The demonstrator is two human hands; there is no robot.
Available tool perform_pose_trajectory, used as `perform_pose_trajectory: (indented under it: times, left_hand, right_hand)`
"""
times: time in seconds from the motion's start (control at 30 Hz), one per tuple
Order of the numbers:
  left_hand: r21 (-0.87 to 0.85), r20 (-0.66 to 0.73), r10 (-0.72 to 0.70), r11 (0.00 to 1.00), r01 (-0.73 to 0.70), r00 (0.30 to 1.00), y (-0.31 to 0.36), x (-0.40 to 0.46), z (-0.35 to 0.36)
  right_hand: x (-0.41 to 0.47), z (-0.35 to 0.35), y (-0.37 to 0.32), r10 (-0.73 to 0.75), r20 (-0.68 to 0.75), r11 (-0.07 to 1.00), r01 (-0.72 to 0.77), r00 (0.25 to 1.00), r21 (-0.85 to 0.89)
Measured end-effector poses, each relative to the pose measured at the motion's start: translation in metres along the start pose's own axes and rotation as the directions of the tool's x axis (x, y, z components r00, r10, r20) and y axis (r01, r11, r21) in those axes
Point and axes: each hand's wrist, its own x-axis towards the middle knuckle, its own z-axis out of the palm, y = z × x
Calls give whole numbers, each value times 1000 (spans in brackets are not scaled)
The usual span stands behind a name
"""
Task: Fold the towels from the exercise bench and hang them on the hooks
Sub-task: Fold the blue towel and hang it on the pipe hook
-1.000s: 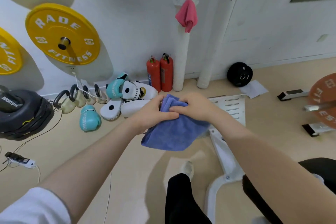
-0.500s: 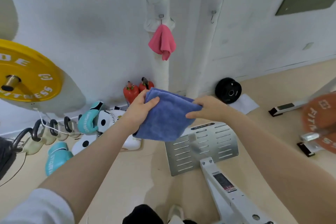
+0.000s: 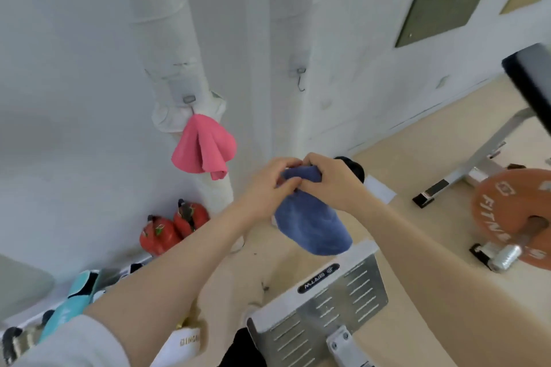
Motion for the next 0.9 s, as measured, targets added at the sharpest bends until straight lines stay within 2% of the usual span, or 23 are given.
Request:
perform_pose_trajectory:
  times: [0.07, 0.23, 0.33, 0.53, 0.67, 0.8, 0.9]
  left_hand:
    - [-86, 84, -48, 995, 56, 995, -7, 49, -10]
    - [48, 238, -74, 997, 65, 968, -28, 154, -41]
    - [122, 270, -73, 992, 41, 960, -44, 196, -52]
    - [49, 172, -133, 991, 127, 976, -72, 262, -53]
    - [-38, 104, -162, 985, 167, 981, -73, 303, -47]
    - [87, 51, -182, 980, 177, 982, -89, 323, -31]
    - [64, -11, -252, 966, 252, 968, -97, 322, -19]
  right_hand:
    - [40, -11, 9, 62, -24, 998, -62, 998, 10]
    - [123, -39, 31, 194, 139, 962, -216, 971, 166]
    - [161, -46, 46, 263, 96, 957, -272, 960, 101]
    - [244, -58, 66, 302, -126, 943, -316, 945, -105]
    - [286, -65, 85, 381, -275, 903, -419, 883, -95]
    - [312, -56, 106, 473, -239, 863, -501, 848, -67]
    - [315, -39, 111, 513, -179, 856, -515, 839, 38]
